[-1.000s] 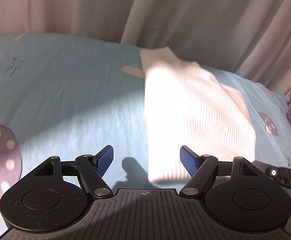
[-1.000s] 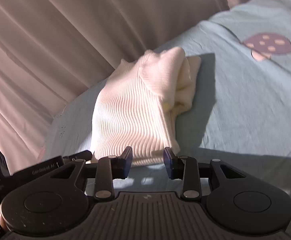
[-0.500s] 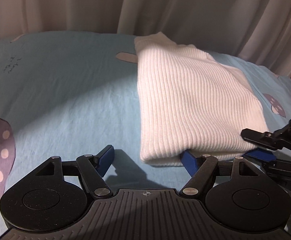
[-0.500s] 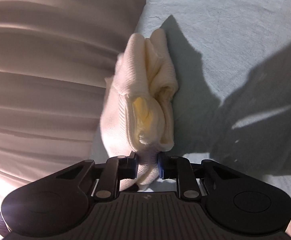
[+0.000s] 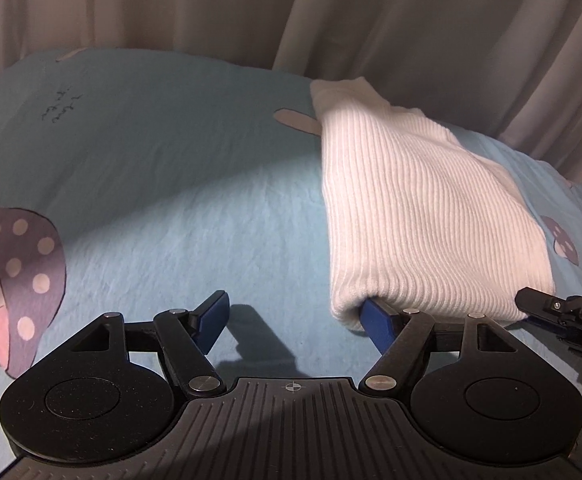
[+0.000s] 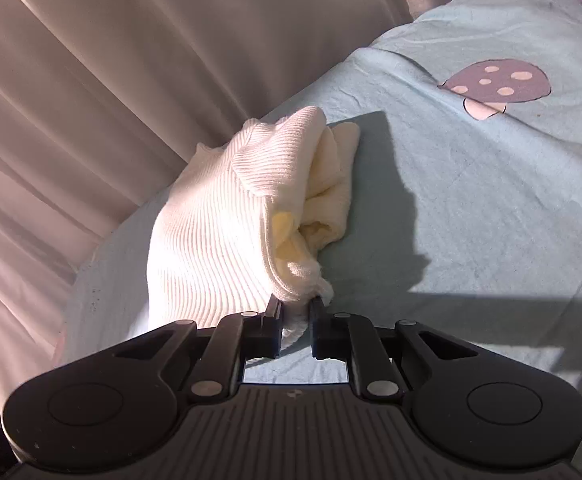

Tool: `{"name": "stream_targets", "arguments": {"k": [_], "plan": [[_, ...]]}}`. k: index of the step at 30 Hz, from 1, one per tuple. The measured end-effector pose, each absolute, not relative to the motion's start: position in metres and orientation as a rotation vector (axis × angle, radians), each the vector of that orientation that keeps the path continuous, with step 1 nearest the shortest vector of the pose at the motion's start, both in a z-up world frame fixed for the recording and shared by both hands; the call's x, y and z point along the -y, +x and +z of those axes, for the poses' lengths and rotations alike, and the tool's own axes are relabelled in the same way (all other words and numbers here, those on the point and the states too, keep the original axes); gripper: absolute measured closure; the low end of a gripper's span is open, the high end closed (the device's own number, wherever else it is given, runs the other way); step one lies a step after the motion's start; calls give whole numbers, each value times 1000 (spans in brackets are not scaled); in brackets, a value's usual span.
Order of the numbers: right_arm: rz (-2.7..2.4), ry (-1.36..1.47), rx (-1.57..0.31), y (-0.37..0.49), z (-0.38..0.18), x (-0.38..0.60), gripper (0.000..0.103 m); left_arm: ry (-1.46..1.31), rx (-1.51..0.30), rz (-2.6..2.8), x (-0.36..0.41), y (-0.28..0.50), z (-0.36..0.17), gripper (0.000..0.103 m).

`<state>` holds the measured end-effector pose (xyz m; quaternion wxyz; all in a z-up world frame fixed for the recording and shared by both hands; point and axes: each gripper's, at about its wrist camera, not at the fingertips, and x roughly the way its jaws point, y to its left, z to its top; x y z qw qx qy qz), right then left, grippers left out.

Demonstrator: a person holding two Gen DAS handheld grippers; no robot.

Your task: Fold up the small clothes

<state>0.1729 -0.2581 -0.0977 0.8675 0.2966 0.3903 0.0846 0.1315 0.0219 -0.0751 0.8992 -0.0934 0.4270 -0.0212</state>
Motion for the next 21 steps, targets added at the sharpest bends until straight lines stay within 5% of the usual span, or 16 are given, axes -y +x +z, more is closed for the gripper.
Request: {"name": "stream_targets", "arguments": {"k": [7, 9, 12, 15, 17, 19, 21], "plan": [[214, 534, -773, 160, -83, 262, 89, -202, -895, -41, -26, 120, -74, 26], [199, 528, -731, 151, -72, 270, 83, -203, -896, -27, -31, 117, -71, 28], [217, 525, -667, 147, -63, 279, 58, -222, -882, -11, -39, 112, -63, 28], [275, 520, -693, 157, -66, 270, 55, -239, -863, -13, -41, 112, -56, 28], [298, 503, -709, 163, -72, 257, 64, -233, -858, -21, -37, 114, -53, 28], [340, 504, -722, 164, -75, 248, 99, -223, -858, -39, -32, 114, -51, 27], [412, 625, -754, 164, -81, 252, 103, -215, -855, -54, -28, 113, -49, 27]]}}
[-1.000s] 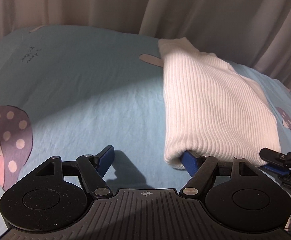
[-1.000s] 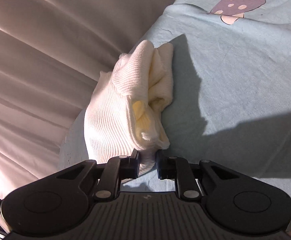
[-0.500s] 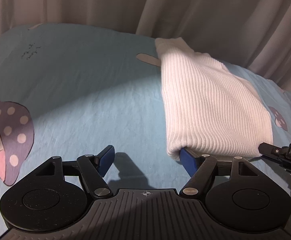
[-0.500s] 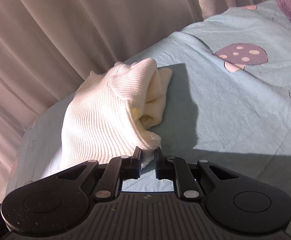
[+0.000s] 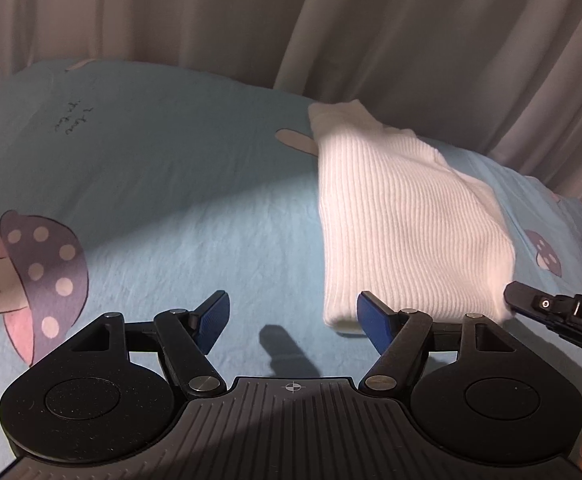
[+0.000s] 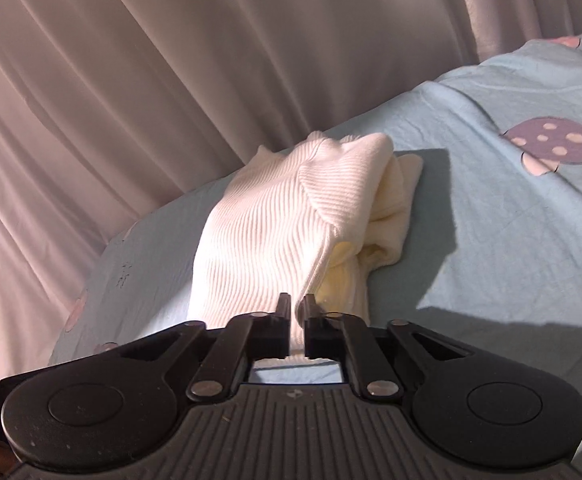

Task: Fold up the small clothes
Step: 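Open both grippers and withdraw them from the folded sweater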

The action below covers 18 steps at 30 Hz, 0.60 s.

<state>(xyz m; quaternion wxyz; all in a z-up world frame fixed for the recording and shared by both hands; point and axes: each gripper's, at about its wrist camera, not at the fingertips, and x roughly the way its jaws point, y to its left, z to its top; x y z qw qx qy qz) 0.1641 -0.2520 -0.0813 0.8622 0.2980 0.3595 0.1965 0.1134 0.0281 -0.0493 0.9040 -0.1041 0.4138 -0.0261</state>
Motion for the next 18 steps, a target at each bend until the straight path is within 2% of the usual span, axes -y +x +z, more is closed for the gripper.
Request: {"name": "stream_targets", "arguments": {"k": [2, 4, 6, 10, 11, 12, 13, 14, 15, 18], "plan": [[413, 748, -824, 167, -96, 262, 103, -213, -851, -63, -28, 112, -49, 27], [253, 636, -912, 170, -107, 263, 103, -216, -858, -62, -28, 113, -51, 27], [231, 646, -922, 167, -109, 269, 103, -218, -881, -66, -29, 112, -54, 27], [222, 540, -910, 149, -88, 264, 94, -185, -917, -86, -24, 111, -56, 25], [214, 514, -918, 146, -83, 262, 88, -171, -929, -86, -21, 111, -56, 23], [198, 484, -932, 142, -77, 257, 71, -156, -944, -87, -18, 111, -55, 22], [182, 459, -947, 139, -73, 252, 50, -145, -954, -87, -16, 111, -54, 20], [165, 425, -970, 137, -69, 248, 41, -128, -969, -80, -12, 110, -53, 16], [154, 393, -988, 136, -66, 242, 34, -111, -983, -69, -9, 111, -53, 14], [113, 320, -1032, 139, -57, 228, 25, -49, -1018, -22, 2, 113, -51, 14]]}}
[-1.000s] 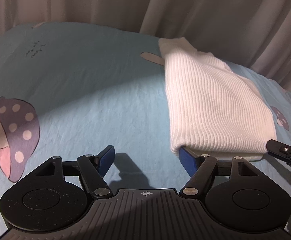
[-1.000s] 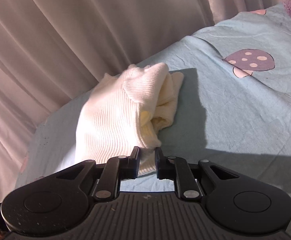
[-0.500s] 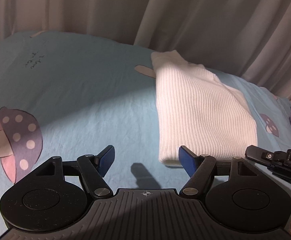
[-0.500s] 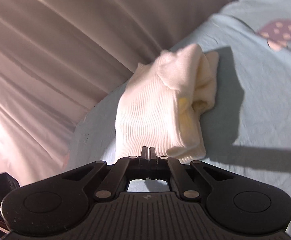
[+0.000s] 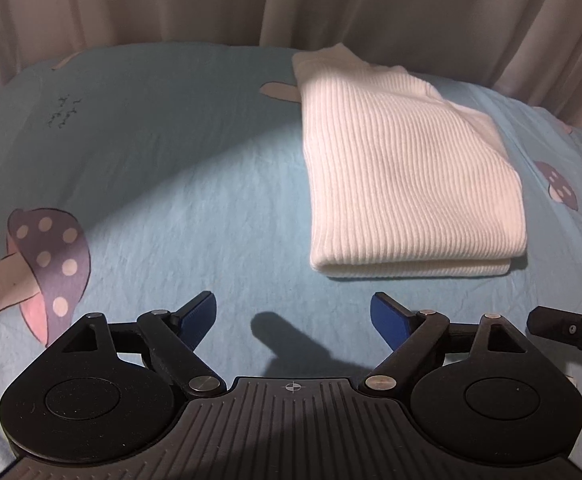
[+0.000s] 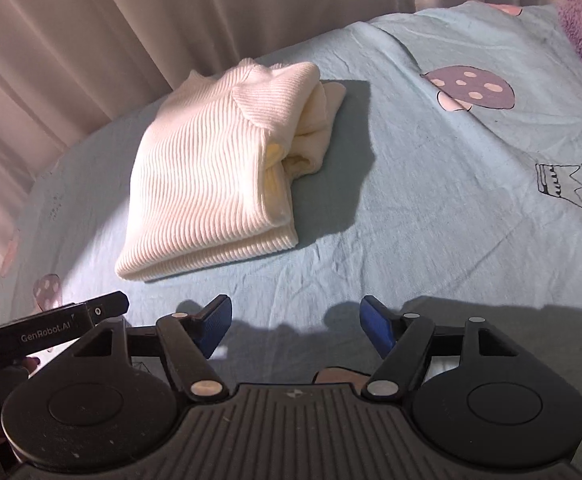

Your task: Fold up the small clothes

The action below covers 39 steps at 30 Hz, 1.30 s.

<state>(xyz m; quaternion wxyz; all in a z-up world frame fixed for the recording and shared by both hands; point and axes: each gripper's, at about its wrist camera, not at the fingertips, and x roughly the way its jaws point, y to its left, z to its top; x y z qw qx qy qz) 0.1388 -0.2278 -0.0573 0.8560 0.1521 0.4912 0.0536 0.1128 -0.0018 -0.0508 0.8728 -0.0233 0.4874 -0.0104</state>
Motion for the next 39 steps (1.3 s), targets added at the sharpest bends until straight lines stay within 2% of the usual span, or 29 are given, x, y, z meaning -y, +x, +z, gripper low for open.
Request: {"name": "stream_targets", "arguments": {"k": [4, 7, 13, 39], "plan": [[78, 239, -1023, 140, -41, 221, 20, -36, -1047, 0, 7, 114, -45, 14], [44, 180, -1006, 143, -30, 209, 17, -32, -1038, 11, 10, 114, -37, 9], [26, 120, -996, 149, -18, 194, 17, -18, -987, 35, 11, 111, -20, 6], [-50, 104, -1045, 158, -19, 184, 17, 28, -1063, 21, 18, 119, -21, 6]]}}
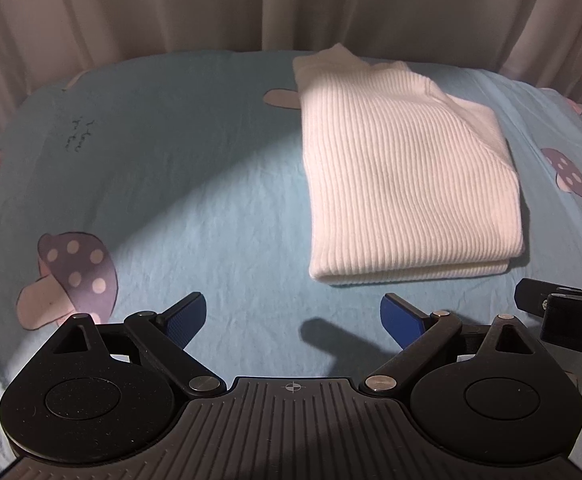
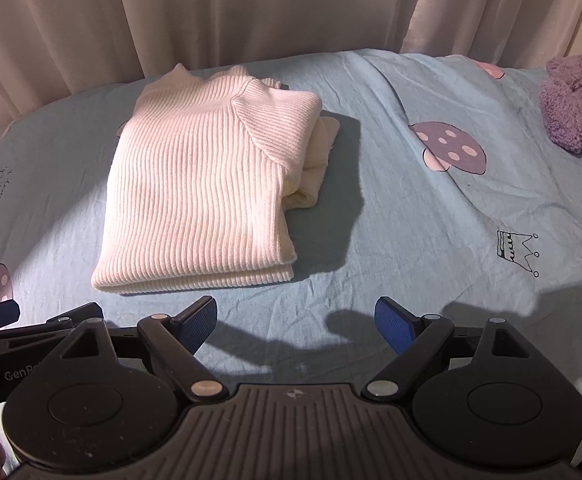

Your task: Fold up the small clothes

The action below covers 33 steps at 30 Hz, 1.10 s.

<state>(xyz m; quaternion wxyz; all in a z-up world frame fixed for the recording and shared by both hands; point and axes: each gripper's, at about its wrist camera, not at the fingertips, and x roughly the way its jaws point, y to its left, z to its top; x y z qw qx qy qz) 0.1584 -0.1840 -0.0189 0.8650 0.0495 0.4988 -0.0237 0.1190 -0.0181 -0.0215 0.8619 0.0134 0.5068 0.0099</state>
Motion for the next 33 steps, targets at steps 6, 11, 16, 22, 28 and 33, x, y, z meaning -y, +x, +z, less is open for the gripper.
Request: {"name": "stream_targets", "arguments": {"k": [6, 11, 16, 22, 28, 33], "plan": [[-55, 99, -1040, 160, -18, 184, 17, 23, -1070, 18, 17, 121, -21, 6], [-60, 93, -1037, 159, -16, 186, 17, 25, -1076, 15, 19, 120, -22, 6], [-63, 88, -1030, 158, -14, 186, 17, 24, -1082, 10, 20, 120, -23, 6], [-62, 84, -1025, 157, -12, 187, 17, 27, -1083, 10, 20, 119, -22, 6], [-65, 82, -1020, 156, -11, 188, 17, 25, -1086, 7, 21, 118, -22, 6], [-65, 81, -1019, 155, -10, 188, 17, 28, -1088, 6, 22, 117, -22, 6]]}}
